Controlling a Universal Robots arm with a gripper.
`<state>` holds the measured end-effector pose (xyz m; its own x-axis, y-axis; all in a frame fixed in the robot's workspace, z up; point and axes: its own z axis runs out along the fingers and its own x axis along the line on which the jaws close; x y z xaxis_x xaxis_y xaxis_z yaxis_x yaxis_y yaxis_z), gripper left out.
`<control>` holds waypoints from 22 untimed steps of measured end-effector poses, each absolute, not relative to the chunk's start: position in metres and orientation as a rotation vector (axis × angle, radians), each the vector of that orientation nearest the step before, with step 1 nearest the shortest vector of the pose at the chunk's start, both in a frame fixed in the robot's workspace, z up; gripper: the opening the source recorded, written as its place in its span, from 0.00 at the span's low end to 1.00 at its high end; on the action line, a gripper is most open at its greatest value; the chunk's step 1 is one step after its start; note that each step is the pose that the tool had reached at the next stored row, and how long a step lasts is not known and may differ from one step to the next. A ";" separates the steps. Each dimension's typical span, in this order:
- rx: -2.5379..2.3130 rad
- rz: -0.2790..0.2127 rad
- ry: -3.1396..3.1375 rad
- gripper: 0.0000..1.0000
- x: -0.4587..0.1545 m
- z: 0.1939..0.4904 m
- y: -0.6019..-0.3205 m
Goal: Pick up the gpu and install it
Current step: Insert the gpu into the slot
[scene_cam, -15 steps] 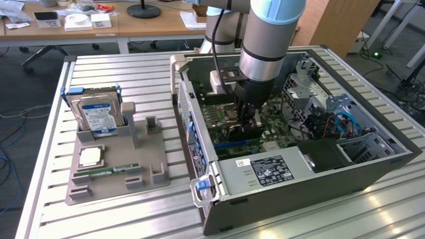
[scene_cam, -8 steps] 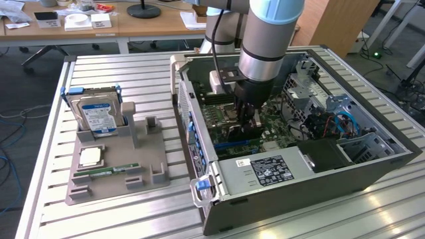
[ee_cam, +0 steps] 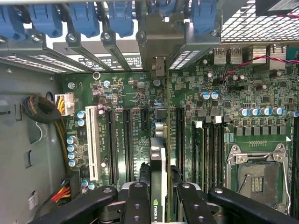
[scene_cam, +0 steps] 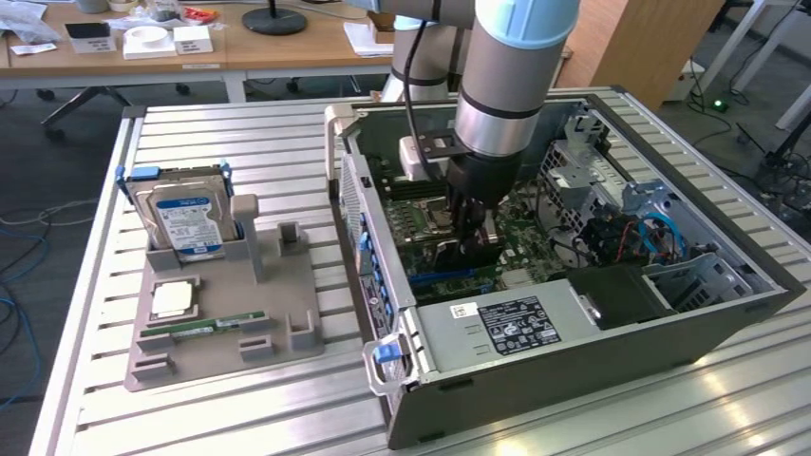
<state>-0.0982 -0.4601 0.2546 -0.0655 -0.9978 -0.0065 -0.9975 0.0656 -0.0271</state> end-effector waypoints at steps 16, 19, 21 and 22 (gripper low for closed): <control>-2.131 -0.024 2.276 0.27 -0.098 0.251 -0.460; -2.131 -0.024 2.276 0.27 -0.098 0.250 -0.460; -2.131 -0.024 2.276 0.27 -0.098 0.250 -0.460; -2.131 -0.024 2.276 0.27 -0.098 0.250 -0.460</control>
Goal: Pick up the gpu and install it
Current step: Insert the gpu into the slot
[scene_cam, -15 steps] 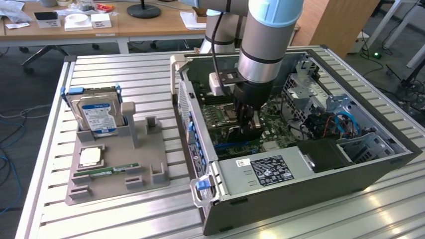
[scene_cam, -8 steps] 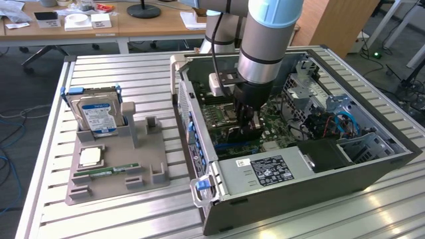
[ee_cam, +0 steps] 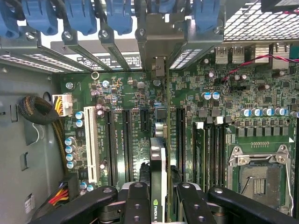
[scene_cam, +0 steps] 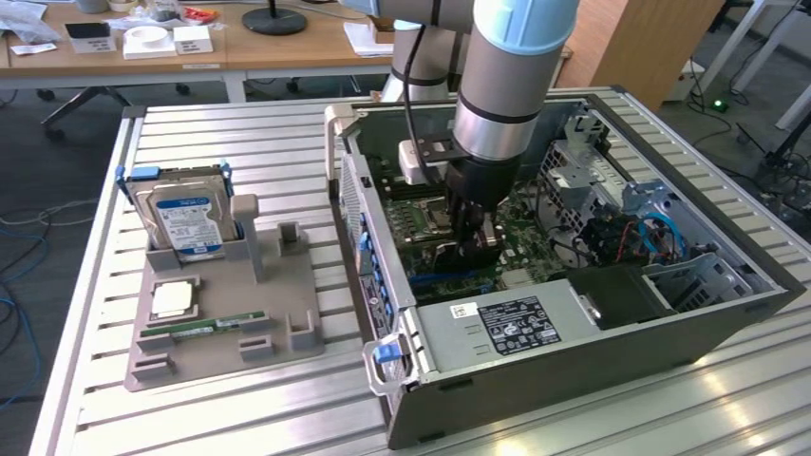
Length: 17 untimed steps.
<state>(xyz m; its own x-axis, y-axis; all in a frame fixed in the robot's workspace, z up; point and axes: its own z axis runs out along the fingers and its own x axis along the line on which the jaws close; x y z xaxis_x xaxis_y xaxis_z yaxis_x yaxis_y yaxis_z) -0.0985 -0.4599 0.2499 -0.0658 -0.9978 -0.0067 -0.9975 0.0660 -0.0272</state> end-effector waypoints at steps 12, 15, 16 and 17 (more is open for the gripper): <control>-2.131 -0.024 2.276 0.27 -0.098 0.249 -0.460; -2.131 -0.024 2.276 0.27 -0.098 0.249 -0.460; -2.131 -0.024 2.276 0.27 -0.098 0.249 -0.460; -2.131 -0.024 2.276 0.27 -0.098 0.249 -0.460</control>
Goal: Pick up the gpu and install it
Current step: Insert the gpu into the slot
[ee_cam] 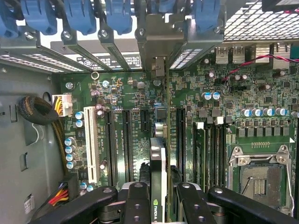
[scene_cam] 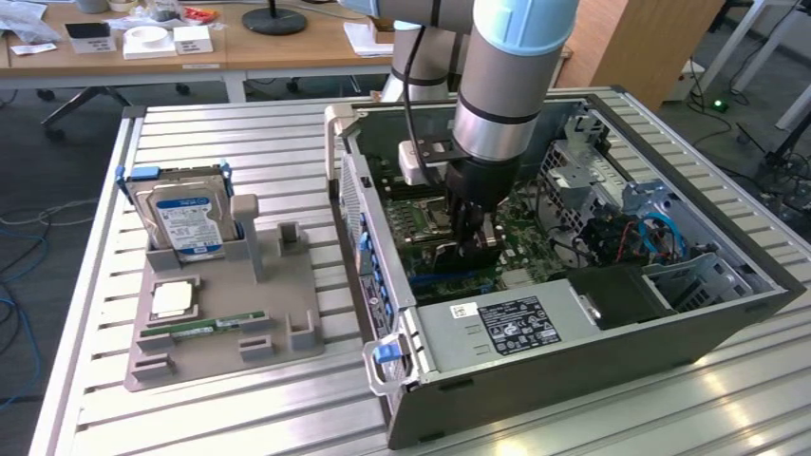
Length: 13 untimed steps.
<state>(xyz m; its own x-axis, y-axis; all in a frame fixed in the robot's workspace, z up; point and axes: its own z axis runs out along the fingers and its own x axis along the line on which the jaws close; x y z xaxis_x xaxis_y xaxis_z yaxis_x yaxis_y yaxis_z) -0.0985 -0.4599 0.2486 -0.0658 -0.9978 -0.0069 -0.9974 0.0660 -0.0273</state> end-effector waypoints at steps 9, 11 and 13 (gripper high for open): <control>-2.130 -0.024 2.276 0.27 -0.098 0.250 -0.460; -2.130 -0.024 2.276 0.27 -0.098 0.250 -0.460; -2.130 -0.024 2.276 0.27 -0.098 0.251 -0.460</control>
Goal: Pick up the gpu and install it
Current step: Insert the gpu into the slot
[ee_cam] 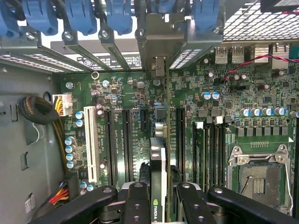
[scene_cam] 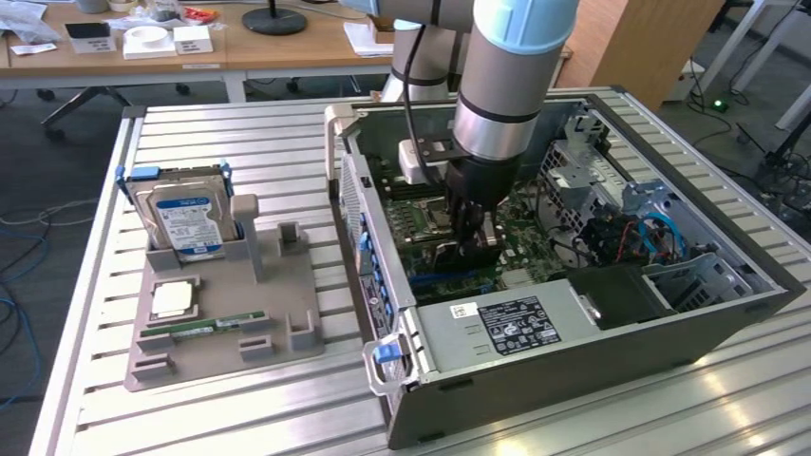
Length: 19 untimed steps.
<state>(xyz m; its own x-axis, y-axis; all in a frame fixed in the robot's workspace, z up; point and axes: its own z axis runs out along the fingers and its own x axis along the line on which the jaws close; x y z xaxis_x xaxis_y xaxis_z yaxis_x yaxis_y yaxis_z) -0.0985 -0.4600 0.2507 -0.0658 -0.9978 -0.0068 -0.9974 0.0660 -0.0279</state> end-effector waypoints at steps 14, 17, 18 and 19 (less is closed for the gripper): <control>-2.126 -0.014 2.271 0.27 -0.099 0.252 -0.460; -2.126 -0.014 2.271 0.27 -0.098 0.251 -0.460; -2.126 -0.014 2.271 0.27 -0.098 0.250 -0.460; -2.126 -0.015 2.271 0.27 -0.098 0.250 -0.460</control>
<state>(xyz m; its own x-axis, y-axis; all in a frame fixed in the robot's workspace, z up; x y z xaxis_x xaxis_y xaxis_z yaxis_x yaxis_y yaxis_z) -0.0985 -0.4600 0.2500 -0.0658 -0.9977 -0.0162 -0.9974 0.0662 -0.0280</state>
